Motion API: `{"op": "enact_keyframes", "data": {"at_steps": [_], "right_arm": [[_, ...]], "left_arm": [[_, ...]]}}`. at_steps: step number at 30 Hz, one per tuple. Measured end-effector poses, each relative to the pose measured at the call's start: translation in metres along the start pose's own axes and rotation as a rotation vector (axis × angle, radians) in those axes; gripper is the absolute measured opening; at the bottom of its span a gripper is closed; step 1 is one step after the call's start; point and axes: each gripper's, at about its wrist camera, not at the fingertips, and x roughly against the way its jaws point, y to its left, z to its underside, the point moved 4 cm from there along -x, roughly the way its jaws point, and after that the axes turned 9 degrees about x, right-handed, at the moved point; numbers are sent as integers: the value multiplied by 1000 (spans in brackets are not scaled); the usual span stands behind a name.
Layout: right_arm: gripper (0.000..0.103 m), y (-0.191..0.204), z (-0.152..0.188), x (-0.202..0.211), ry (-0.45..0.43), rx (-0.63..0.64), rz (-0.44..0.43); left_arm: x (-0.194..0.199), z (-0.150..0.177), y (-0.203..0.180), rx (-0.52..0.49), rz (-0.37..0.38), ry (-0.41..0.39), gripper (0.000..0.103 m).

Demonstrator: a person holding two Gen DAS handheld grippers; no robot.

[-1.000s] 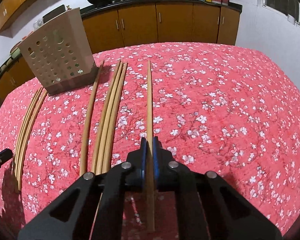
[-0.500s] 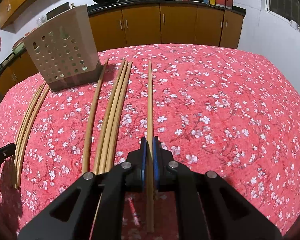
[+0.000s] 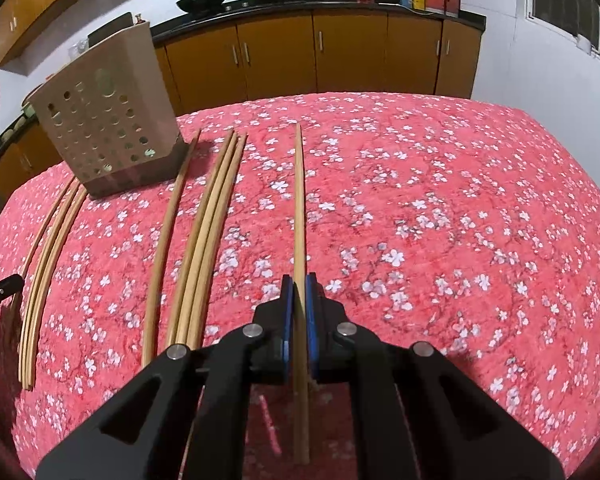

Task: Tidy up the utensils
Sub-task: 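Grasp a wooden chopstick with the left tool while the right tool grasps another, then lift the chopsticks with both tools and carry them over the beige utensil holder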

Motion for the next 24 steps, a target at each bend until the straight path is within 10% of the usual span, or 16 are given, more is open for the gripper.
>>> {"op": "enact_keyframes", "data": {"at_steps": [14,24], "right_arm": [[7,7,14,14,-13,15,-3],[7,-4,-17,86,-226,44,31]], "left_arm": [[26,36,-1,-45,-50,-42,8],[92,-5,5,-50,-19,-193,8]]}}
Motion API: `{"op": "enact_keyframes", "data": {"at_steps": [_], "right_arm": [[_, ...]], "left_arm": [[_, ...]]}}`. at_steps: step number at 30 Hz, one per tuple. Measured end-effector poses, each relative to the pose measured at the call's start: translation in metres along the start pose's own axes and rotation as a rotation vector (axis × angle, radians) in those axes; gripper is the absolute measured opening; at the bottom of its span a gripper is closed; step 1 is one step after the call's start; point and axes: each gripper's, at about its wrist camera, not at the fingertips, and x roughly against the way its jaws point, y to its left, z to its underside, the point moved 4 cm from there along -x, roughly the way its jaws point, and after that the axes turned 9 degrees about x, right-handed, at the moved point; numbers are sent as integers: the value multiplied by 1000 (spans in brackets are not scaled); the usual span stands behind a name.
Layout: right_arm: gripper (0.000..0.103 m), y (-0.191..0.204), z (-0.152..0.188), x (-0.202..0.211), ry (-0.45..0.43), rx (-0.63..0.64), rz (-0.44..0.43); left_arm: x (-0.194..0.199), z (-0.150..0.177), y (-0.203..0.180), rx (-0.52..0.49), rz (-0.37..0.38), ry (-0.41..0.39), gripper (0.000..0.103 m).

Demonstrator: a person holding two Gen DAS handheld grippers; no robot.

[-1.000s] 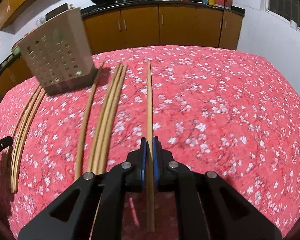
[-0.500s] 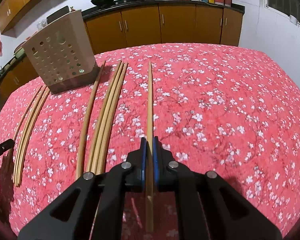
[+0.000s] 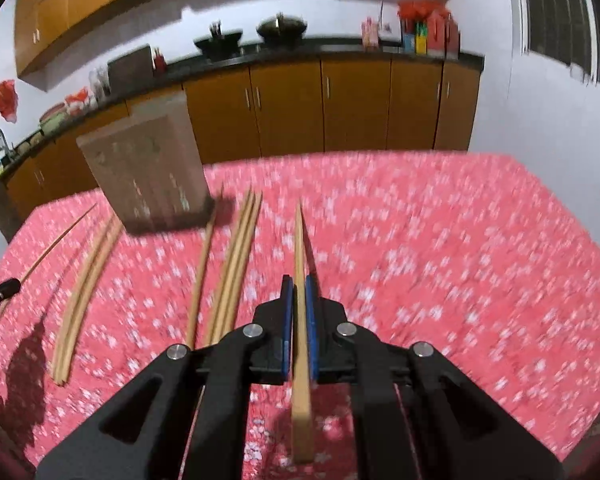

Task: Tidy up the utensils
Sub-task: 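Lift the chopsticks with both tools and carry them over the beige utensil holder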

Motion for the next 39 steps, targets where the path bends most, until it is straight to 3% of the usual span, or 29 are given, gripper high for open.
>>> {"op": "enact_keyframes", "data": {"at_steps": [7,17,21,29,33,39], "right_arm": [[7,-4,-29,26,-102,-15,3],[7,-4,-68,44,-204,-1,3],[7,-7,-103,60,-278,-31,-40],[7,7,-176,97,-428,-68,-208],[7,23,-187,90,-423,-30,-238],[7,45,-183,52,-343,17,-247]], "left_arm": [[42,-42,-3,16,47,-124,8],[71,-86,-7,44,45,-246,7],[85,-114,-11,58,84,-288,7],[129,-173,-43,42,203,-392,7],[136,-183,-68,8,268,-387,7],[109,-182,-103,-35,289,-324,7]]}}
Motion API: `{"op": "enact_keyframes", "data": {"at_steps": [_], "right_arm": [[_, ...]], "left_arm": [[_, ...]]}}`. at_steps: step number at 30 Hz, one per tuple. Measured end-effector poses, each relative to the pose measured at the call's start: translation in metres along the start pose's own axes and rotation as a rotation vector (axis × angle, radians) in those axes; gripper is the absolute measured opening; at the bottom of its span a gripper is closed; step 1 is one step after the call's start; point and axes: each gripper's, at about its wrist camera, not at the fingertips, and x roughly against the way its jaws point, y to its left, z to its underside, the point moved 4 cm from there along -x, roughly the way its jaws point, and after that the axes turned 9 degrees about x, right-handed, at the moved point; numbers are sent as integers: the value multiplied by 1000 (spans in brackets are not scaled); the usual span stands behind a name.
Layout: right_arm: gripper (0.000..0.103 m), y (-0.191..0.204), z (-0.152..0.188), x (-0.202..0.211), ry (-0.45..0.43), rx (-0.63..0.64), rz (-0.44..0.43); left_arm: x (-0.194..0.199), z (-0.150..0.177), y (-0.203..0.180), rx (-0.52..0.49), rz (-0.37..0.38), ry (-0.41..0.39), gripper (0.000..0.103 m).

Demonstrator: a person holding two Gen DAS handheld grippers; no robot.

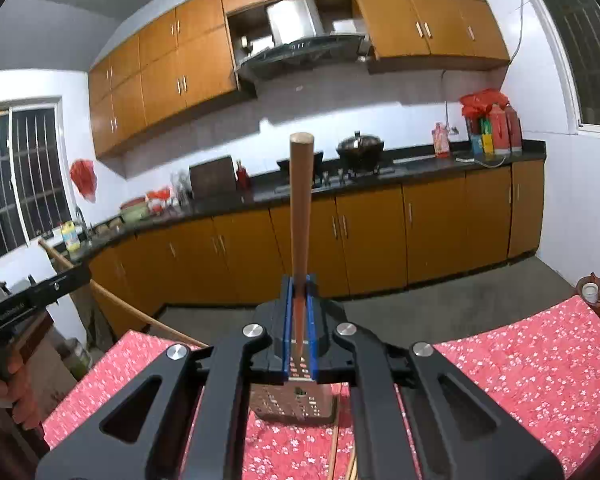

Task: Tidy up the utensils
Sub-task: 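Lift the chopsticks with both tools and carry them over the beige utensil holder, then open the left tool over the holder while the right tool opens too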

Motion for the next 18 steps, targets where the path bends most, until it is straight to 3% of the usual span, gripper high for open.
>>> {"op": "enact_keyframes", "data": {"at_steps": [5,13,15,17,18], "right_arm": [[7,4,17,-28,77,19,6],[7,3,33,-46,135,-26,-12],[9,2,32,-42,128,-31,-18],[18,0,30,-36,111,-28,-11],[27,-1,29,-31,97,-30,-5]], "left_arm": [[-31,20,-9,-42,-16,54,7],[-82,45,4,-5,-45,136,8],[-84,48,7,8,-62,132,13],[-81,47,10,12,-71,114,33],[-77,46,13,13,-75,101,35]]}}
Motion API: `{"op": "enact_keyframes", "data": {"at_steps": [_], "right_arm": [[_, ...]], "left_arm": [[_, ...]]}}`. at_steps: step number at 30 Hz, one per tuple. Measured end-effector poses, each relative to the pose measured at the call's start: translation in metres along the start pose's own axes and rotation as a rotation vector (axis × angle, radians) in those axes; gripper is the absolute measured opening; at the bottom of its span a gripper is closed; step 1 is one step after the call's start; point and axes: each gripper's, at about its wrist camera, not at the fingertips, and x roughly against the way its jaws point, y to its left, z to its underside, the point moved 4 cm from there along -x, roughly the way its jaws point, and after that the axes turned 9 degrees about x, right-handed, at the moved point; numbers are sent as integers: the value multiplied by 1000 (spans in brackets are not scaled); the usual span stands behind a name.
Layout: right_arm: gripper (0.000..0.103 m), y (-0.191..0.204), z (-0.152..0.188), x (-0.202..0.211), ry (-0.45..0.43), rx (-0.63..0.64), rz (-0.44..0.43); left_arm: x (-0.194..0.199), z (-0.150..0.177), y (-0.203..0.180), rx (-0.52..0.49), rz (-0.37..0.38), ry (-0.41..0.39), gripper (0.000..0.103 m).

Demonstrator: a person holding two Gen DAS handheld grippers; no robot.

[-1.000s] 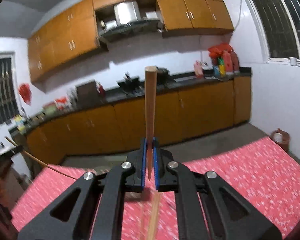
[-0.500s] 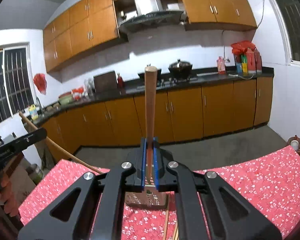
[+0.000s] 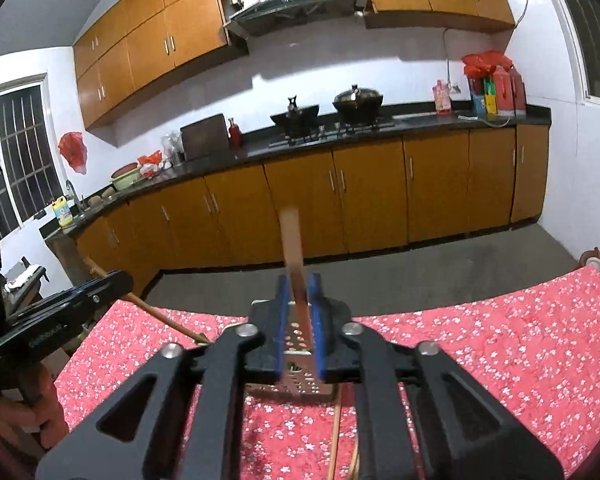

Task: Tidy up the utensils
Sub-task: 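Open the left tool over the holder while the right tool opens too, then grasp another chopstick with the right tool while the left tool grasps one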

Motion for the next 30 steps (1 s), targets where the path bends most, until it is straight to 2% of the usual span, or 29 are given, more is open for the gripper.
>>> {"op": "enact_keyframes", "data": {"at_steps": [1,5,9,11,14,17,18,21,25,30], "right_arm": [[33,-1,-1,6,-16,-5,4],[33,-5,-2,28,-64,-8,23],[33,-19,19,50,-67,-21,63],[33,-28,38,49,-28,-20,99],[33,-43,80,33,94,-34,135],[29,-50,132,5,258,-71,118],[25,-50,142,0,290,-77,105],[19,-40,174,-20,382,-93,66],[16,-33,199,-36,447,-92,53],[16,-23,210,-45,477,-72,47]], "left_arm": [[3,-1,2,4,-1,-11,37],[21,-4,13,42,5,-39,37],[44,0,29,74,-3,-75,38],[56,11,41,86,-23,-80,40],[62,36,60,80,-87,-58,44],[52,68,76,61,-156,14,45],[46,81,82,63,-173,49,45],[34,115,97,83,-205,135,45],[20,148,107,103,-217,214,45],[9,167,109,97,-214,257,45]]}}
